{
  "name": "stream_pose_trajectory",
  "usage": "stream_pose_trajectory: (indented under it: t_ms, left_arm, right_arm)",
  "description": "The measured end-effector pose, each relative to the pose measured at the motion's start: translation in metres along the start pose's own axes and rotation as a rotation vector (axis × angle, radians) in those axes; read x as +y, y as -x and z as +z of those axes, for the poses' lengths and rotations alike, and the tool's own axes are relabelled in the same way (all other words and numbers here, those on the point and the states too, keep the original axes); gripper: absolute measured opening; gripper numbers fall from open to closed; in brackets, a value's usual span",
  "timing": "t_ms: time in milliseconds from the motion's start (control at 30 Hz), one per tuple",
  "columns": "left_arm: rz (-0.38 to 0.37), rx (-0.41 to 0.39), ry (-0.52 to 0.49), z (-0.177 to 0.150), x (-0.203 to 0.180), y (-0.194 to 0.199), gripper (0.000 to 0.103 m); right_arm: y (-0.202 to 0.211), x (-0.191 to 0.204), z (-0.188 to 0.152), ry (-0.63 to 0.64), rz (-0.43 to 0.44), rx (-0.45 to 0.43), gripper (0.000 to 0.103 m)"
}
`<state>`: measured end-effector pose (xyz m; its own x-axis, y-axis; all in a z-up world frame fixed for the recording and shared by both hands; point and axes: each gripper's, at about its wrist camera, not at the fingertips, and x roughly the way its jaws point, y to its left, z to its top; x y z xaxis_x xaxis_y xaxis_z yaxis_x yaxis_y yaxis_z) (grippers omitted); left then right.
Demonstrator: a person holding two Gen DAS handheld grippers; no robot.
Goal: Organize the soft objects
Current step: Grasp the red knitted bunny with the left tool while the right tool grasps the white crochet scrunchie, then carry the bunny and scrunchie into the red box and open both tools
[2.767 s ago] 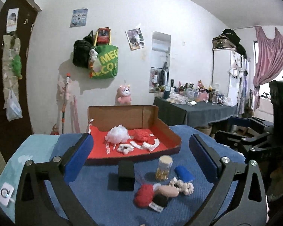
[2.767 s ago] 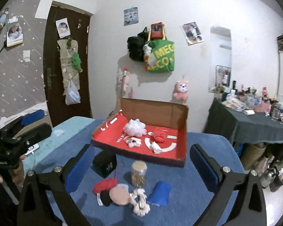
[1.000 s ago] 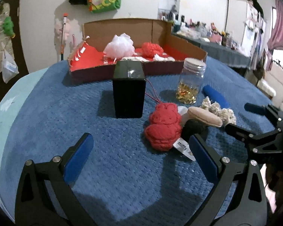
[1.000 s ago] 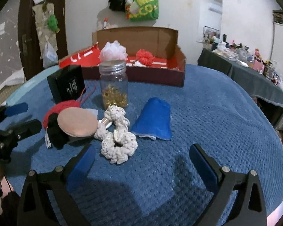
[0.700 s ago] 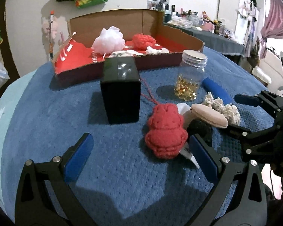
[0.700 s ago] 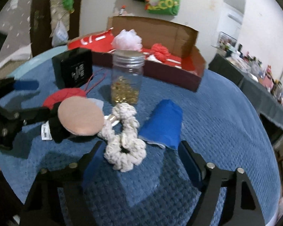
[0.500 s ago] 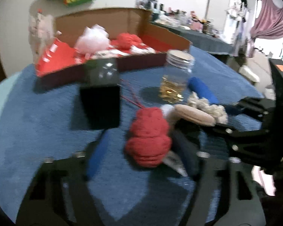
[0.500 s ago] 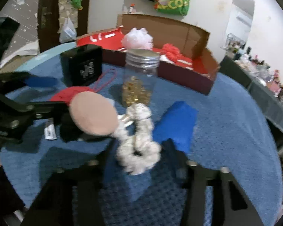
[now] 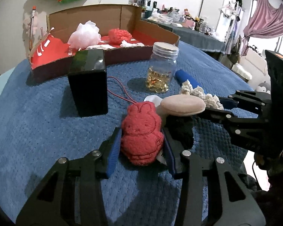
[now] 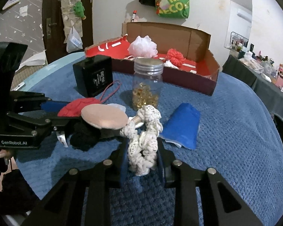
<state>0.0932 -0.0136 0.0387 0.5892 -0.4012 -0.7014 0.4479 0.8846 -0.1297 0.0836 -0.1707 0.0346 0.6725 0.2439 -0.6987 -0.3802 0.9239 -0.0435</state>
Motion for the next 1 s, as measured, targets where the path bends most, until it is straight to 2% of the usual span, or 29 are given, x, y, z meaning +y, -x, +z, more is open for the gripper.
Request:
stream_pose_trajectory:
  t_ms: [433, 800, 1000]
  left_arm:
    - [0.018, -0.004, 0.009, -0.003, 0.007, 0.015, 0.04]
    - [0.105, 0.027, 0.033, -0.021, 0.039, 0.046, 0.04]
    - [0.195, 0.034, 0.039, -0.02, 0.064, 0.057, 0.04]
  right_arm:
    - [0.009, 0.007, 0.007, 0.033, -0.009, -0.01, 0.029]
    - [0.014, -0.002, 0.012, 0.056, -0.085, 0.013, 0.029]
    - [0.014, -0.019, 0.012, 0.059, -0.139, 0.038, 0.029]
